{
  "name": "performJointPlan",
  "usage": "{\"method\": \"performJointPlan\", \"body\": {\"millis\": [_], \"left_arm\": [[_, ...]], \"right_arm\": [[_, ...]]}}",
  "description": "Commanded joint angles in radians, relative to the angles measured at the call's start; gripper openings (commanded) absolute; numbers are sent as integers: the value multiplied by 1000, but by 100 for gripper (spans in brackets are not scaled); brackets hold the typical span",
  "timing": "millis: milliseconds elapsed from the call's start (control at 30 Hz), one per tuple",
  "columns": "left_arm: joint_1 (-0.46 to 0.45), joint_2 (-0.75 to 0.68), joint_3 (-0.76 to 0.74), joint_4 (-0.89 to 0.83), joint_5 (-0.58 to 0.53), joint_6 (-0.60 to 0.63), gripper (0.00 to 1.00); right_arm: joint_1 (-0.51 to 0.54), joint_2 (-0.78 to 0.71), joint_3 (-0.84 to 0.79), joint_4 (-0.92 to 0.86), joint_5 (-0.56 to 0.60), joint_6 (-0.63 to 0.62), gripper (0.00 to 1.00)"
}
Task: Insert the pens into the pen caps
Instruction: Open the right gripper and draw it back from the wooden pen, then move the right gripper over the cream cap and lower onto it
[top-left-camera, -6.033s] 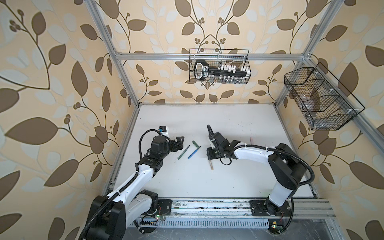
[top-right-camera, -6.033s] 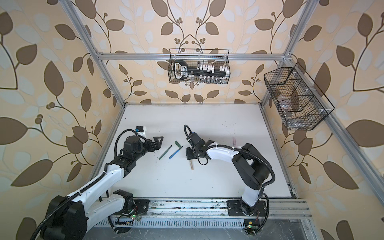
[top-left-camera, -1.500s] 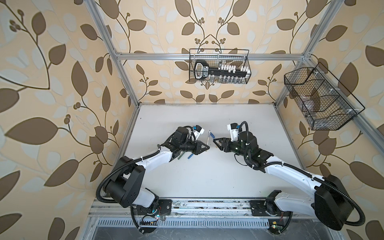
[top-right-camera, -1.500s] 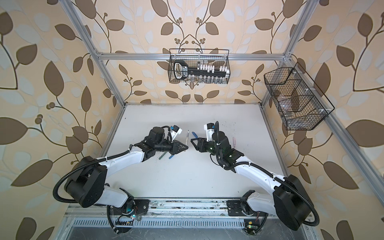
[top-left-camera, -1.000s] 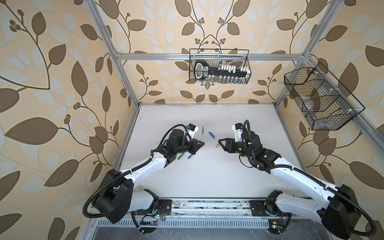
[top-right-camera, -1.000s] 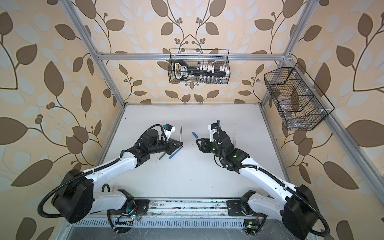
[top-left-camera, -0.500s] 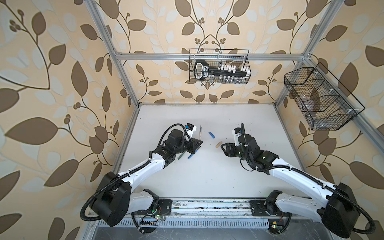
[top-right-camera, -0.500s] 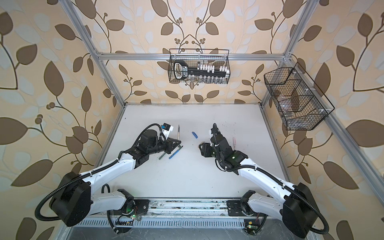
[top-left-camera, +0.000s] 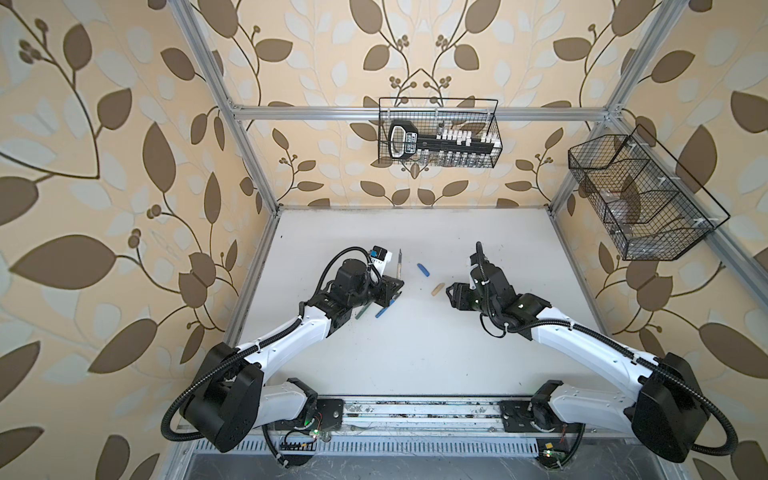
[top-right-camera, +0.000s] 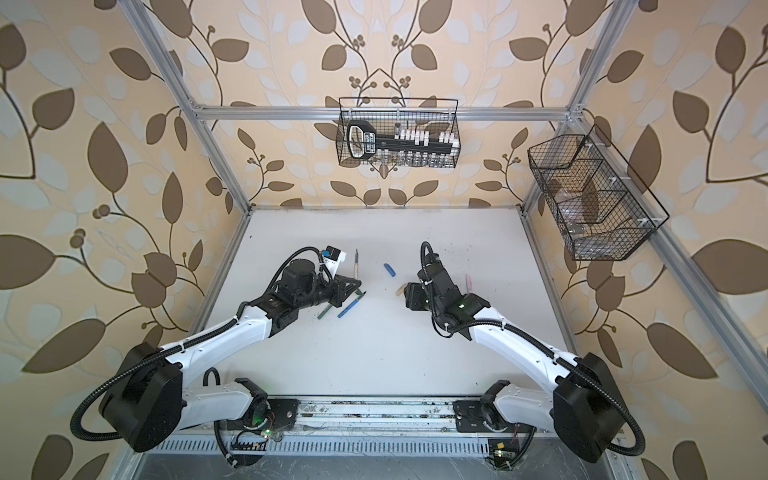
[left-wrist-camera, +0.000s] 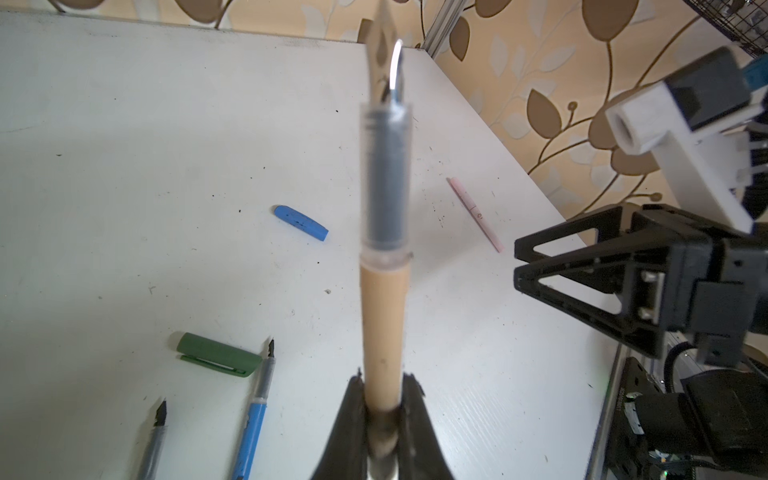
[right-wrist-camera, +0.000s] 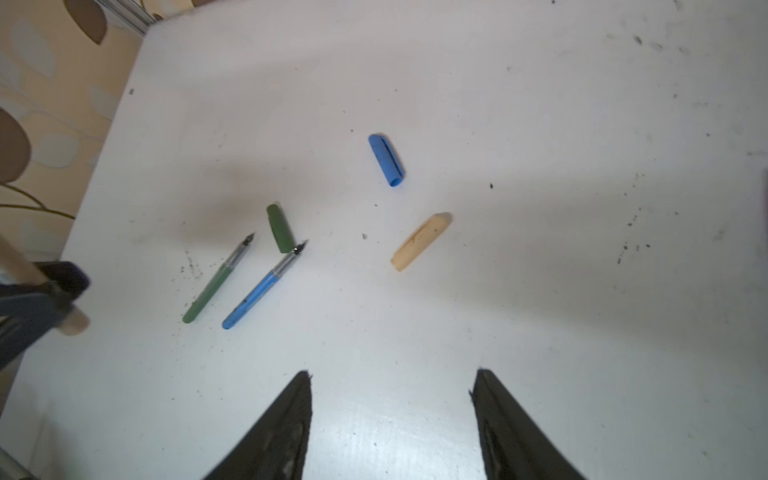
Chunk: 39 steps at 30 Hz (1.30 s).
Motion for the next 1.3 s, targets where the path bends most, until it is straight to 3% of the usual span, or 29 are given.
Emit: {"method": "performJointPlan", "body": {"millis": [0,467,1267], "left_arm": [[-4,-7,-5,10,0,20,12],[-4,-10,0,1,3,23,13],[-5,23,8,-1,4,30,14]], "right_arm": [[-6,38,-19,-39,17,-4,63],[-78,359,62,199,-161,-45,63],[-122,695,342,162,-278,-85,65]]}}
